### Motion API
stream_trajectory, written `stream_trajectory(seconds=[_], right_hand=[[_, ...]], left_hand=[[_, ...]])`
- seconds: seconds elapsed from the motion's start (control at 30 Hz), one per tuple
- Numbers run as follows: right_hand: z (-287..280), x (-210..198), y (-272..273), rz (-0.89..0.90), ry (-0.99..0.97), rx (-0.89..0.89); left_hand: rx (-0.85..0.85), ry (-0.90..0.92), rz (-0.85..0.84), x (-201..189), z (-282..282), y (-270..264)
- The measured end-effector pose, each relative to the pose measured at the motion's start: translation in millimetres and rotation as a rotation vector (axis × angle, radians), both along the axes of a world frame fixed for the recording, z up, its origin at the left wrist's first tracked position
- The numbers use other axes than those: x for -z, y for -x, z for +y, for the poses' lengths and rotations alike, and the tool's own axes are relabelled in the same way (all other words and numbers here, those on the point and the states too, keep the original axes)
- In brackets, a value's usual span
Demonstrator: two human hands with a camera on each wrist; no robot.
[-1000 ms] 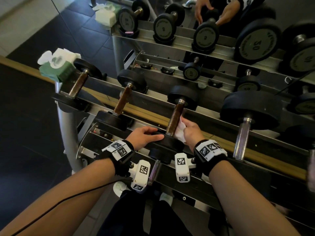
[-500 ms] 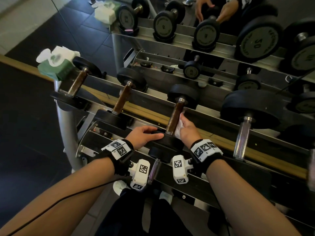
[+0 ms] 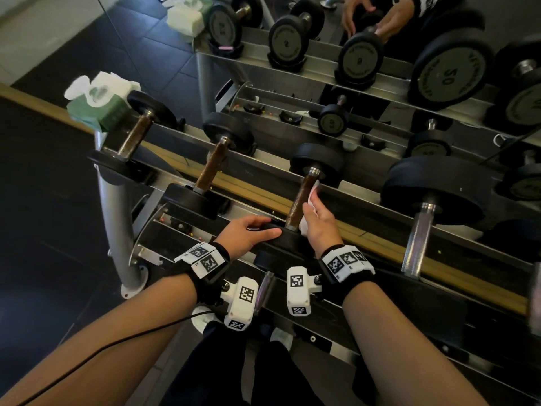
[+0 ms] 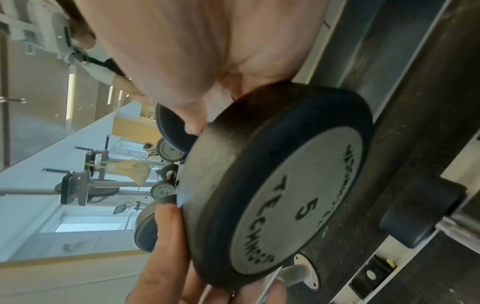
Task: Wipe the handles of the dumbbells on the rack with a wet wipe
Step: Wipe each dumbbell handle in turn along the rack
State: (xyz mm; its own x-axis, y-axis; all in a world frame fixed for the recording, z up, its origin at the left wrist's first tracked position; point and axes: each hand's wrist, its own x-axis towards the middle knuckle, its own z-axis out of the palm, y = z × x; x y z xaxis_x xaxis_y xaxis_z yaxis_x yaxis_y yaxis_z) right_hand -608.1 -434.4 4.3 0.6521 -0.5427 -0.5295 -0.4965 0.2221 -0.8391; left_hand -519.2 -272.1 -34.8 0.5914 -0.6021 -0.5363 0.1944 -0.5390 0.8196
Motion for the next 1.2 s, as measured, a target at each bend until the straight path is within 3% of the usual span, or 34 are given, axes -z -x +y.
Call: stream_trajectory(seconds=[0.2, 0.37, 0.5, 0.57, 0.73, 0.9, 1.0, 1.2], right_hand=[[-4.7, -0.3, 16.9, 0.001, 0.075, -0.103], [-17.5, 1.4, 12.0, -0.01, -0.01, 0.099], [-14.1, 7.6, -13.7, 0.114, 0.013, 0.107], [-11.3, 8.4, -14.4, 0.085, -0.053, 0.106], [-10.9, -9.8, 11.4, 0.202, 0.035, -0.106], [-34.1, -68.9, 7.0, 0.219, 0.165, -0.419], [-44.9, -90.7, -16.3, 0.168, 0.373, -0.541], [-52.9, -85.4, -53.2, 0.24, 0.873, -0.965]], left_hand=[[-0.016, 0.008, 0.021, 0.4, 0.3, 2.2], [-0.032, 0.006, 0.033, -1.3, -0.5, 3.4], [-0.037, 0.012, 0.037, -2.4, -0.5, 4.5], [-0.042, 0.011, 0.034, -0.8, -0.2, 3.8], [-0.044, 0.025, 0.03, 2.2, 1.1, 4.3], [-0.055, 0.061, 0.062, 0.5, 2.4, 5.9], [-0.075, 0.058, 0.038, 0.8, 2.0, 7.3], [-0.078, 0.059, 0.033, 2.6, 3.0, 10.1]])
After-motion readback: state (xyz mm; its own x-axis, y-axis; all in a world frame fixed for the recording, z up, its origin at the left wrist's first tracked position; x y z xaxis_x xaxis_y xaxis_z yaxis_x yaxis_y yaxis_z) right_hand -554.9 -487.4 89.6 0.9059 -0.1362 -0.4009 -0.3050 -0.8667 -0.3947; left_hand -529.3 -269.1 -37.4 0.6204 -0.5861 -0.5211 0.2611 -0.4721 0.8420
